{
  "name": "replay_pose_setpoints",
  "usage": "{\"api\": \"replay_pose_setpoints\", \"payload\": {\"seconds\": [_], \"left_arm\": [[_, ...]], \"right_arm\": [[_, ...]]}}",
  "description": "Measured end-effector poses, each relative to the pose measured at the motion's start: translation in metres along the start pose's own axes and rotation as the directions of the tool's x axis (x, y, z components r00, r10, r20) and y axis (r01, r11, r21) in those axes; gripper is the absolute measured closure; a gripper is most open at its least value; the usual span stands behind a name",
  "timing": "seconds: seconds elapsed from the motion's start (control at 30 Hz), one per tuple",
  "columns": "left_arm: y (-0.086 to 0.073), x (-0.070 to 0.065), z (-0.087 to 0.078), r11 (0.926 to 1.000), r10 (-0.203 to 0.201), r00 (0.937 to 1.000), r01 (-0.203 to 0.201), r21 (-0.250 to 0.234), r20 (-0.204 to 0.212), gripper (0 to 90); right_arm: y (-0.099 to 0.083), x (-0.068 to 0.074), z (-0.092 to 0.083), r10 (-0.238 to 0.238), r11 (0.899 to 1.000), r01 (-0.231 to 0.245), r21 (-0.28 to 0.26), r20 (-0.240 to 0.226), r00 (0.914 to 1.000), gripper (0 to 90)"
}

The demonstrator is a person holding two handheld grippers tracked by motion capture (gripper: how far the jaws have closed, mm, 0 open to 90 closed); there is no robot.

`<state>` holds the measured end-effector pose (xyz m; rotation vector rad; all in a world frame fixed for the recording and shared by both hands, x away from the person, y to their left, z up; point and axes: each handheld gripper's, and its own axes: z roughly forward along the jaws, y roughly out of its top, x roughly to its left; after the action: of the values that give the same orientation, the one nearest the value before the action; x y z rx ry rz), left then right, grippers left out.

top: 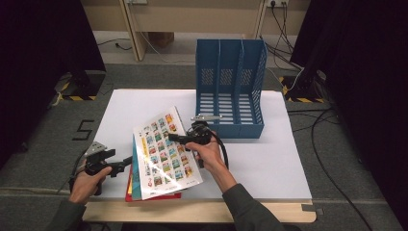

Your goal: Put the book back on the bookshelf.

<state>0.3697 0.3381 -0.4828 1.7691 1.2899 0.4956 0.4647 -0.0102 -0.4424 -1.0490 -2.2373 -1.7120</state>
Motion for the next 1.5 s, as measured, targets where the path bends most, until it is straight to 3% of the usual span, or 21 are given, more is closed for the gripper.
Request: {"api": "replay_pose_setpoints", "payload": {"seconds": [0.1,0.17,0.27,0.33,0.57,0.73,0.93,1.2,1.5], "left_arm": [[-0.003,0.009,0.004,0.9991,0.028,0.9965,-0.025,0.035,-0.079,14.8],[-0.003,0.01,0.005,0.9983,0.04,0.9947,-0.036,0.046,-0.095,14.8],[-0.01,0.018,0.017,0.9819,0.118,0.9823,-0.094,0.165,-0.145,14.8],[-0.01,0.02,0.019,0.9842,0.099,0.9851,-0.076,0.16,-0.141,11.4],[-0.011,0.02,0.018,0.9848,0.101,0.9849,-0.079,0.155,-0.141,12.2],[-0.011,0.02,0.018,0.985,0.103,0.985,-0.081,0.152,-0.139,12.3],[-0.012,0.02,0.018,0.9852,0.103,0.9855,-0.082,0.15,-0.135,12.8],[-0.012,0.02,0.018,0.9854,0.102,0.9865,-0.082,0.149,-0.128,13.3],[-0.012,0.021,0.018,0.9859,0.099,0.9869,-0.08,0.147,-0.127,13.7]], "right_arm": [[0.003,0.006,-0.004,-0.02,1.0,0.02,-0.019,-0.025,0.9995,68.1],[0.005,0.009,-0.006,-0.023,0.999,0.022,-0.027,-0.034,0.9992,68.6],[0.006,0.012,-0.01,-0.022,0.999,0.02,-0.049,-0.045,0.9987,69.1],[0.007,0.014,-0.012,-0.017,0.998,0.015,-0.056,-0.05,0.9986,69.2],[0.006,0.014,-0.017,0.015,0.994,-0.024,-0.104,-0.085,0.9963,69.6],[0.01,0.017,-0.023,-0.007,0.989,-0.009,-0.144,-0.105,0.9944,69.9],[0.01,0.019,-0.027,0.0,0.985,-0.02,-0.174,-0.114,0.9935,70.0],[0.018,0.02,-0.045,-0.037,0.964,0.004,-0.267,-0.118,0.9923,70.1],[0.029,0.022,-0.086,-0.089,0.928,0.063,-0.367,-0.055,0.9945,70.1]]}}
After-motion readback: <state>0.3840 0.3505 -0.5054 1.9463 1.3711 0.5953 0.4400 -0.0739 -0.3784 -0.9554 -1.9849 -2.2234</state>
